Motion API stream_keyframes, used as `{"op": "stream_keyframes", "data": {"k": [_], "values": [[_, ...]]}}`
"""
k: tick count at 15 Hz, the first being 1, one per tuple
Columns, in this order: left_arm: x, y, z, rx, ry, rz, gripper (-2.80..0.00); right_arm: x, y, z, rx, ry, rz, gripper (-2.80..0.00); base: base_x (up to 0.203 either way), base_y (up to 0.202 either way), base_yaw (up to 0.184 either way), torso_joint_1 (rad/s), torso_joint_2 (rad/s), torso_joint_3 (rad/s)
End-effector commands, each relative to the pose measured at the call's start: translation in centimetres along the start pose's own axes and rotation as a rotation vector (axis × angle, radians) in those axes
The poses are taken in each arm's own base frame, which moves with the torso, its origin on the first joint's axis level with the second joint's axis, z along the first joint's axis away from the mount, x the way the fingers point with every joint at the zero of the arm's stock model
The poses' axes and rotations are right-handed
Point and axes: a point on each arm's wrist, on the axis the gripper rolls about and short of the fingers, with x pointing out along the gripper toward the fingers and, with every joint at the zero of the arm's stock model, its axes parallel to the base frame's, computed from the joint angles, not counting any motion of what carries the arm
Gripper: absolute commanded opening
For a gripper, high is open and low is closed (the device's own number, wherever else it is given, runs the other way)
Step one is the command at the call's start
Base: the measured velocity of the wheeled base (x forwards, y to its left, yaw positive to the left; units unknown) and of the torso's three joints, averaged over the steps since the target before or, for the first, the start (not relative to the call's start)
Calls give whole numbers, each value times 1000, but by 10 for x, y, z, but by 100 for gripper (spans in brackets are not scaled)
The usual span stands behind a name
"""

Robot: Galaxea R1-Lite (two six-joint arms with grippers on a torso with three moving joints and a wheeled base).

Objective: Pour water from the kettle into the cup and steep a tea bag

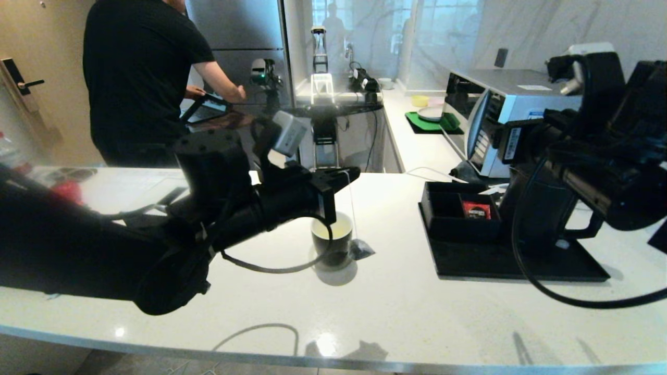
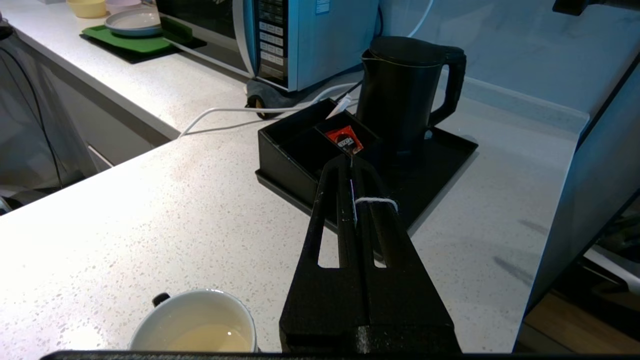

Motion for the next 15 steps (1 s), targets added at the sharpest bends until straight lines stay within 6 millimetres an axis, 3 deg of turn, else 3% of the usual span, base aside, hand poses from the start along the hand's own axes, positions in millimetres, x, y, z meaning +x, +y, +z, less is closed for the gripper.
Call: {"op": "stream_keyframes", "data": {"k": [1, 6, 10, 12, 15], "values": [[0, 0, 0, 1, -3, -2, -280, -4, -10, 2, 8, -16, -27, -280, 0, 0, 0, 0, 0, 0], [2, 1, -1, 1, -3, -4, -280, 5, -44, 1, 9, -25, -150, -280, 0, 0, 0, 0, 0, 0], [2, 1, -3, -2, 3, -1, -280, 2, -98, -22, 11, -97, -323, -280, 0, 0, 0, 0, 0, 0], [2, 3, -5, -3, 7, 4, -280, -21, -117, -36, -19, -130, -337, -280, 0, 0, 0, 0, 0, 0], [3, 3, -6, -5, 11, 1, -280, -71, -126, -43, -29, -156, -341, -280, 0, 0, 0, 0, 0, 0]]}}
